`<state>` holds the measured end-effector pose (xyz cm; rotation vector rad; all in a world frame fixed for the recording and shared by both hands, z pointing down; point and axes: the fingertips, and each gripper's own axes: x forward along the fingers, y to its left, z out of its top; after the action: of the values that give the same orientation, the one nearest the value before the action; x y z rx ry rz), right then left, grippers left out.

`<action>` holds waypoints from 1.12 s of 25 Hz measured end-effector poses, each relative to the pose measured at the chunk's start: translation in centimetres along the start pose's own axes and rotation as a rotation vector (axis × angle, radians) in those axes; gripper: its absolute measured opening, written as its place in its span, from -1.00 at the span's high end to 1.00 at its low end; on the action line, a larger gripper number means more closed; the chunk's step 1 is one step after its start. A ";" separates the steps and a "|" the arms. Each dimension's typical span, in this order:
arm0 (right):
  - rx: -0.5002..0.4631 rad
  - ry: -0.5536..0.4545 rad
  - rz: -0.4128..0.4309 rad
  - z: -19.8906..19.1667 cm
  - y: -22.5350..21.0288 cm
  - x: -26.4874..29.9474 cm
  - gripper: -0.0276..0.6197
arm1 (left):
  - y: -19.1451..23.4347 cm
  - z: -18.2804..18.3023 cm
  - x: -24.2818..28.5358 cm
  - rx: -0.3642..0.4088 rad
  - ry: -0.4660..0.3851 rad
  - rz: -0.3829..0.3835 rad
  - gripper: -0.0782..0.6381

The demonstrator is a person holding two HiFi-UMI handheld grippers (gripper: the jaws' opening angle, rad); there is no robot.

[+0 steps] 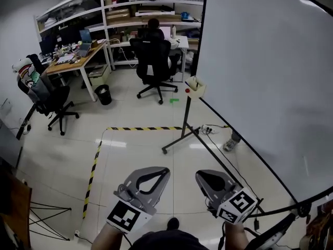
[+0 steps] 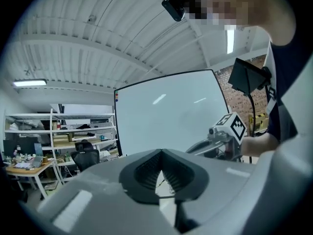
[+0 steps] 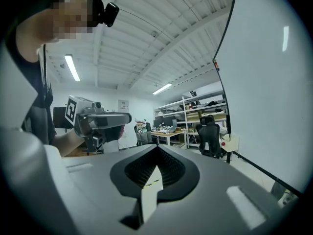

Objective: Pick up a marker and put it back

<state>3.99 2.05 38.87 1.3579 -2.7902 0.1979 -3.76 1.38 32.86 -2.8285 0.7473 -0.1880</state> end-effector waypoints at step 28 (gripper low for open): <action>-0.017 0.098 -0.177 4.3 -27.2 25.4 0.91 | 30.5 -5.5 24.9 -0.093 -0.090 -0.164 0.76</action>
<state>9.75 -34.92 39.50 1.5367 -2.5701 0.2273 2.31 -37.88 32.83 -2.9647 0.5183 -0.0514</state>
